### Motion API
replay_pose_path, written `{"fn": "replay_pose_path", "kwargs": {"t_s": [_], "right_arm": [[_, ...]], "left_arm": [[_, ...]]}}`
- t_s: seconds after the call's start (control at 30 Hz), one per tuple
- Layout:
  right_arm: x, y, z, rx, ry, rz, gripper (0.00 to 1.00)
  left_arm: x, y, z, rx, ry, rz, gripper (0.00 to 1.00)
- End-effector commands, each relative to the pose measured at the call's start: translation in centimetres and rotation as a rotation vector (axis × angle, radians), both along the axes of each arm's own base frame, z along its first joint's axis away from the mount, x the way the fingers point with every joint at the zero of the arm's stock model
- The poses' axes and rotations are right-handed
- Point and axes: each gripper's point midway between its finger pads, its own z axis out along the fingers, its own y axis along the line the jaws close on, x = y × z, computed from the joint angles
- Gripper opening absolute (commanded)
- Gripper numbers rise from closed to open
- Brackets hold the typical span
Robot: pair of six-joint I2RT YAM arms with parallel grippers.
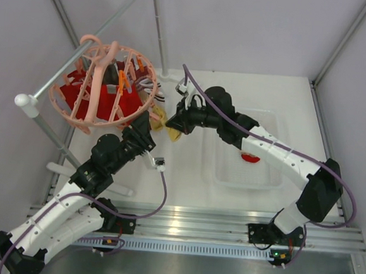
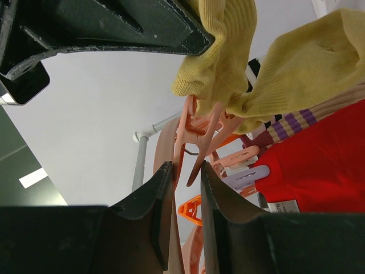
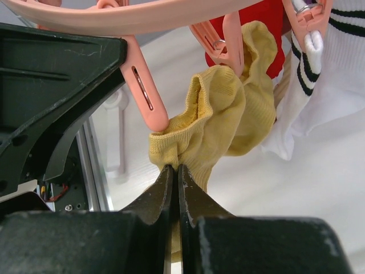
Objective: Clip the socks to the hanger
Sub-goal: Clamp the sock onto the hanger.
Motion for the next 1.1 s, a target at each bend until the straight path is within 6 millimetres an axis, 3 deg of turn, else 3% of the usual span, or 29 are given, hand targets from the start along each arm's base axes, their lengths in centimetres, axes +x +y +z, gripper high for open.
{"fn": "replay_pose_path", "kwargs": {"t_s": [0.0,0.3,0.63,0.97,1.07], "right_arm": [[-0.7,1.5,2.6,0.055,-0.041,0.035,0.0],[-0.9,1.7,2.3,0.047,-0.045,0.042,0.0],[-0.8,2.3,4.4,0.091,-0.052,0.05,0.0],[-1.7,2.9,4.4,0.094,-0.041,0.08,0.0],[-1.5,2.9,4.1,0.082,-0.048,0.08,0.0]], "left_arm": [[-0.3,-0.8,0.0,0.076,-0.05,-0.044,0.0],[-0.3,-0.7,0.0,0.077,-0.05,-0.042,0.0],[-0.2,-0.9,-0.4,0.088,-0.038,-0.048,0.0],[-0.2,-1.0,-0.4,0.093,-0.045,-0.052,0.0],[-0.2,-1.0,-0.3,0.087,-0.05,-0.051,0.13]]}}
